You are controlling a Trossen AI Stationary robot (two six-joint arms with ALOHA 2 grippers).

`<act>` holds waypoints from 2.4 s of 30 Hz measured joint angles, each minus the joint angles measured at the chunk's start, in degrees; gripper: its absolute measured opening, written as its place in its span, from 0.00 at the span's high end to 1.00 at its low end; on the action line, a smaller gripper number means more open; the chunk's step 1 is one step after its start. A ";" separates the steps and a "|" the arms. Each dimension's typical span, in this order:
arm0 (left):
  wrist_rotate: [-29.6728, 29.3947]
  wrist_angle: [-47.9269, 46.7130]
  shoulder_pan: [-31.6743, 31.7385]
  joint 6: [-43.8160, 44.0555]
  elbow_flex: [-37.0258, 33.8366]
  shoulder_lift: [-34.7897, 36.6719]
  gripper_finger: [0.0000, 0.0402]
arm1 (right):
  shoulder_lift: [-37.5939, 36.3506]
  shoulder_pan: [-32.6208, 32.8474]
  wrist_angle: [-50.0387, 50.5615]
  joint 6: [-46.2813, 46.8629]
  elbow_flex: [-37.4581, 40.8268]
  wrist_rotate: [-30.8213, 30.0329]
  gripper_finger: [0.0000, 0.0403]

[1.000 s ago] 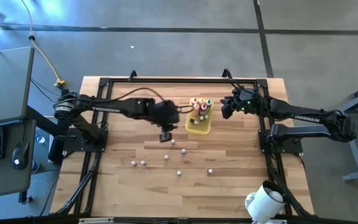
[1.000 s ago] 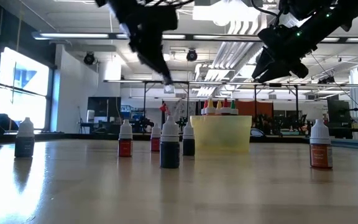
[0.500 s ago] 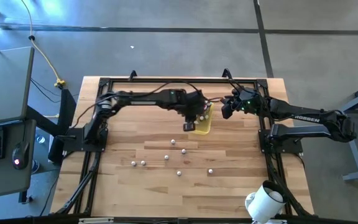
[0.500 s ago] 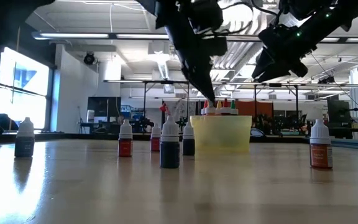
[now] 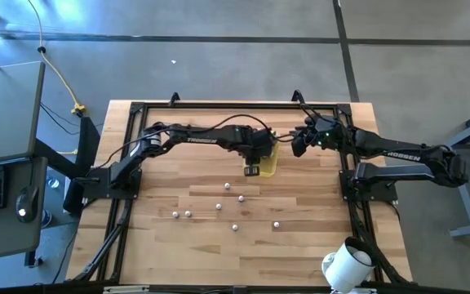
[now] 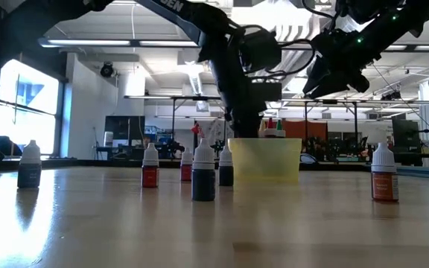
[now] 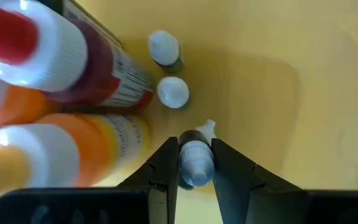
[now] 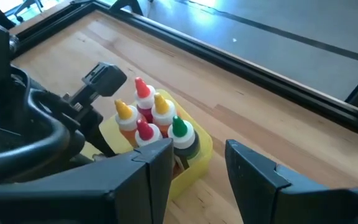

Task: Pick & Place food coloring
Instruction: Put the small red food coloring bottle into the bin, then put the small green food coloring bottle into the bin

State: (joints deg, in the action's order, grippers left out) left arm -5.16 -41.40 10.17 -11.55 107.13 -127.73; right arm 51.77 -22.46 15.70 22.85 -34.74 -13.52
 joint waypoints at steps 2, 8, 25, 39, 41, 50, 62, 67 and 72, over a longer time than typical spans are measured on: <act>1.46 -1.01 0.00 -0.07 0.00 0.02 0.82 | 0.00 0.00 -0.07 0.00 0.00 0.09 0.65; 4.47 -2.48 0.00 -0.22 0.00 0.03 0.77 | 0.00 0.00 -0.09 0.02 0.00 0.20 0.65; 5.59 -6.21 -0.07 -3.21 1.85 0.49 0.71 | -0.01 0.01 -0.10 0.07 -0.02 0.23 0.65; 7.47 -46.16 -0.11 -12.18 24.98 5.83 0.71 | -0.04 0.23 -8.22 -6.41 -0.07 12.43 0.65; 3.61 -49.32 -0.11 -10.55 23.92 8.19 0.71 | 0.06 1.37 -9.67 -8.87 -0.07 16.16 0.65; 7.52 -48.51 -0.07 -0.14 18.42 22.87 0.71 | 4.57 12.30 -19.20 -12.70 -0.11 18.98 0.65; 15.46 -25.66 -0.07 1.62 -25.93 51.75 0.71 | 27.37 23.02 -15.97 -12.86 -12.71 18.03 0.65; 16.24 -8.98 -0.09 7.76 -46.98 59.58 0.71 | 38.26 26.40 0.25 -7.00 -23.57 17.67 0.65; 11.86 -3.47 -0.09 12.22 -56.55 60.69 0.71 | 46.60 27.82 8.93 -9.13 -33.97 17.71 0.65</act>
State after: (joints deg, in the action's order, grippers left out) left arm 6.70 -44.87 10.09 0.67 50.59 -67.05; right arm 98.36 5.37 24.64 13.73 -68.71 4.19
